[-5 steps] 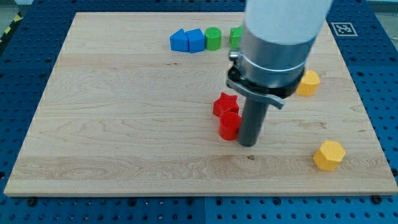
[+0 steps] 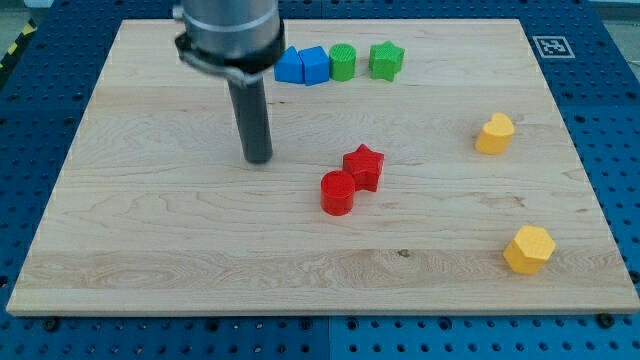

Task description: Move green star to the center

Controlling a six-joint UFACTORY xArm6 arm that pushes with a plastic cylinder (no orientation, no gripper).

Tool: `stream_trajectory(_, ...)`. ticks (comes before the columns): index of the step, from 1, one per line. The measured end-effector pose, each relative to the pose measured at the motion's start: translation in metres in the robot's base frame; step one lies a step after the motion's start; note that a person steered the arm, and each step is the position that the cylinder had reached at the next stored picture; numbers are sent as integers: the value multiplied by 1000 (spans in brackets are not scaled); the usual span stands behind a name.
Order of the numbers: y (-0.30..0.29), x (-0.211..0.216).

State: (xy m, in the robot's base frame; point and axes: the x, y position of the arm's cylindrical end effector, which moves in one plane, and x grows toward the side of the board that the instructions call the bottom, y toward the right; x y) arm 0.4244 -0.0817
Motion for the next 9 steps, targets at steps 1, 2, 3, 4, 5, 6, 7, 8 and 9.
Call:
stream_trajectory(1, -14, -53)
stream_trajectory(2, -31, -97)
stream_trajectory(3, -28, -165)
stream_trajectory(4, 1, -223)
stream_trajectory(5, 60, -231)
stream_trajectory(6, 79, -211)
stream_trajectory(7, 81, -203)
stream_trajectory(8, 99, -196)
stream_trajectory(9, 123, -186)
